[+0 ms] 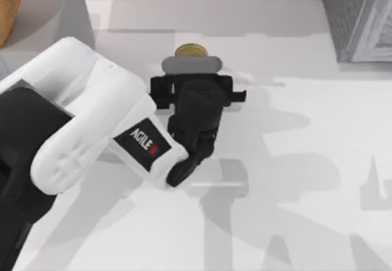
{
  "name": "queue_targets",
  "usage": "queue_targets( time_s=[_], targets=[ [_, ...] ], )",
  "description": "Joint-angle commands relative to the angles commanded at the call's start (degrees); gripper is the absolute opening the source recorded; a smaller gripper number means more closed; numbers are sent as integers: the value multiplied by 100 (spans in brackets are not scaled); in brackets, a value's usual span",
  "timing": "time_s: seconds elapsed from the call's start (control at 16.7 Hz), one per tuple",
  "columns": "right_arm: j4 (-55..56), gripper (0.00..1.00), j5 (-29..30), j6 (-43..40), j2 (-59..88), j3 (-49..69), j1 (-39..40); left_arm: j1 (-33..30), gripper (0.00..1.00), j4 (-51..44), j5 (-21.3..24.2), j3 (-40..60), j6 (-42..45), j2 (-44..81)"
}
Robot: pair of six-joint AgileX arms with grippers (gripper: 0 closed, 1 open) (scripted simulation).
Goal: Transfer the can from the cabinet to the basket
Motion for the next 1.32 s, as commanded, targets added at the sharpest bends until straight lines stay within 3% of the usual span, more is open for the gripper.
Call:
queue_targets(
  time_s=[0.42, 1.02, 1.32],
  targets=[
    [0, 100, 0, 0, 0, 0, 0, -535, 0, -1638, -535, -677, -301, -2070],
    [0, 100, 0, 0, 0, 0, 0, -1738, 0, -6310, -1773, -2691, -994, -8811],
    [0, 100, 0, 0, 0, 0, 0, -2192, 0, -8259, -2213, -3619, -1279, -11122]
  ],
)
